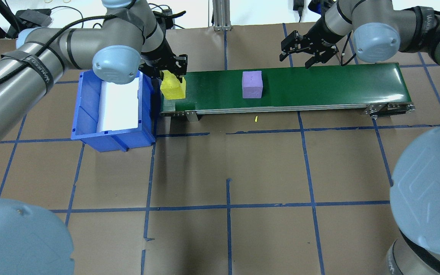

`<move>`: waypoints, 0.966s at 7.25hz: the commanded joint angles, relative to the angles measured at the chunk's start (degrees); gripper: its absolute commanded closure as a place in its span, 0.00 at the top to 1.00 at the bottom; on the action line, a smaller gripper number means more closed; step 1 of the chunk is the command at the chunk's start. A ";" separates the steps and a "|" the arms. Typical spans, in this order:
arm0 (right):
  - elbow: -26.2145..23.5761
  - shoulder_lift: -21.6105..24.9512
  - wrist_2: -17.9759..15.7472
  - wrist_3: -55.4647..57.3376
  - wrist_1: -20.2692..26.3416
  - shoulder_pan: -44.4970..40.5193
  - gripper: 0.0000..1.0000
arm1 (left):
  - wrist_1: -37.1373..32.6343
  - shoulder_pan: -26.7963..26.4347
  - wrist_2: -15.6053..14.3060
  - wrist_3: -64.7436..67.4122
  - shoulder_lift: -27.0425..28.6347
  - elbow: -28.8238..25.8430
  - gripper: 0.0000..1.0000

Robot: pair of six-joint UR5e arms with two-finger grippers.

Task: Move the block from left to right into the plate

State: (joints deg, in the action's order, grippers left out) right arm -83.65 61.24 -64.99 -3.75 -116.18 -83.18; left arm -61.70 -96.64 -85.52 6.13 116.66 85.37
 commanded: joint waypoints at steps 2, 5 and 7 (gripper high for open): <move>-0.11 -0.16 0.04 -0.03 -0.02 0.03 1.00 | 5.71 -0.57 -1.74 0.46 3.84 1.02 0.85; -1.78 -0.51 0.13 1.10 -1.68 0.03 0.99 | 5.02 -0.48 -5.36 0.38 -1.58 0.93 1.00; -2.92 -0.34 0.39 3.22 -1.69 0.03 1.00 | -0.32 -0.13 -5.44 0.29 -5.19 0.51 1.00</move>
State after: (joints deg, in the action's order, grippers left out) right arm -85.81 60.82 -64.69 -1.34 -117.79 -83.15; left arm -58.77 -97.04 -90.84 6.49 113.76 86.17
